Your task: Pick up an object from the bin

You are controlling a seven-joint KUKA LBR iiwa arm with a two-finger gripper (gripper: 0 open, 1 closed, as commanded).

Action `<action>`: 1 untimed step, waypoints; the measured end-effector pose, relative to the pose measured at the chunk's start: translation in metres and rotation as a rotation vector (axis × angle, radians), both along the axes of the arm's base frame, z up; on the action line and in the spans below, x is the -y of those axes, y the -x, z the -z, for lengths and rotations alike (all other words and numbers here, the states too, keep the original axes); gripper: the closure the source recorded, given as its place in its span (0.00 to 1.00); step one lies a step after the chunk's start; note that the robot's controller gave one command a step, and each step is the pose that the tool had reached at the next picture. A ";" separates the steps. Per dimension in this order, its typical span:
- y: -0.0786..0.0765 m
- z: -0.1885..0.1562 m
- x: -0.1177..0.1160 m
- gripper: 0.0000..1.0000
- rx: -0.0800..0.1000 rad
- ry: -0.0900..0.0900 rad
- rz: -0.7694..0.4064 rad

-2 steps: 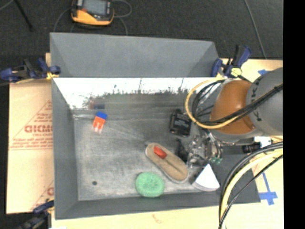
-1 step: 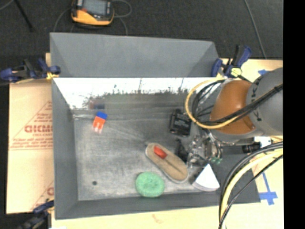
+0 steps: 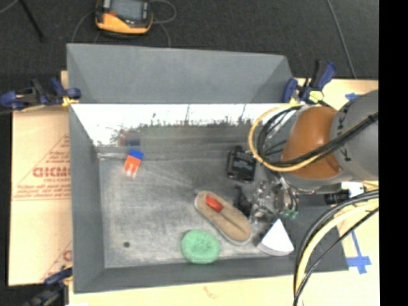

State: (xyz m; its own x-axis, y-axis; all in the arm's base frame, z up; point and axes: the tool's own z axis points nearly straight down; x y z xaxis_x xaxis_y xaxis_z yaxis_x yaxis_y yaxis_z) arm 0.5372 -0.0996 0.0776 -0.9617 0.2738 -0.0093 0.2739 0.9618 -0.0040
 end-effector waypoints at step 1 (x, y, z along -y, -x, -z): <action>0.002 -0.012 0.000 1.00 -0.008 -0.003 -0.001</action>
Offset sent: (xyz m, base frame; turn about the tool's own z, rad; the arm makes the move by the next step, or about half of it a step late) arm 0.0000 -0.0001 0.0437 0.0000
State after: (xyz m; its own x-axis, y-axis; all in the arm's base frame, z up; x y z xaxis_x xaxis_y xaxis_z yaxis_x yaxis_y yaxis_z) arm 0.5354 -0.0992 0.0897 -0.9619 0.2733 -0.0003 0.2733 0.9619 -0.0029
